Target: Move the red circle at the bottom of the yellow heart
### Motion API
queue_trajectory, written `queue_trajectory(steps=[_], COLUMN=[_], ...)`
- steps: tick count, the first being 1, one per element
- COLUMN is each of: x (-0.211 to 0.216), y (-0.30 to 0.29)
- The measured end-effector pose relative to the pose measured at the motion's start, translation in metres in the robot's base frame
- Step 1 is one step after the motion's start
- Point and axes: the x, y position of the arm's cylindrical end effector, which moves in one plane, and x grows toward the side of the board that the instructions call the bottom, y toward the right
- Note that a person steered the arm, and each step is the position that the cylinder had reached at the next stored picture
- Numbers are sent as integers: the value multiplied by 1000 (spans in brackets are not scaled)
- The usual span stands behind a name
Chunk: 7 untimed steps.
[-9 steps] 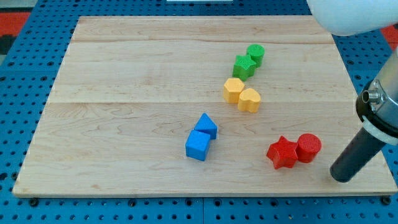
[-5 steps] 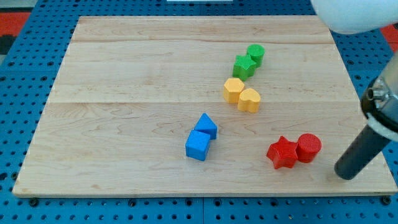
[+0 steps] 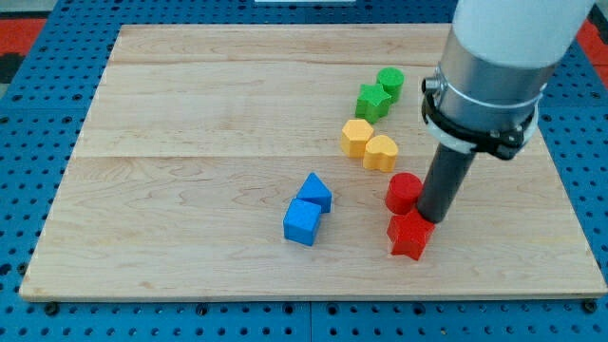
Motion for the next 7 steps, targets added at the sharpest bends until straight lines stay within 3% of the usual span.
queue_trajectory(steps=[4,6,7], x=[-49,-104,-104], y=[7,-8,-12])
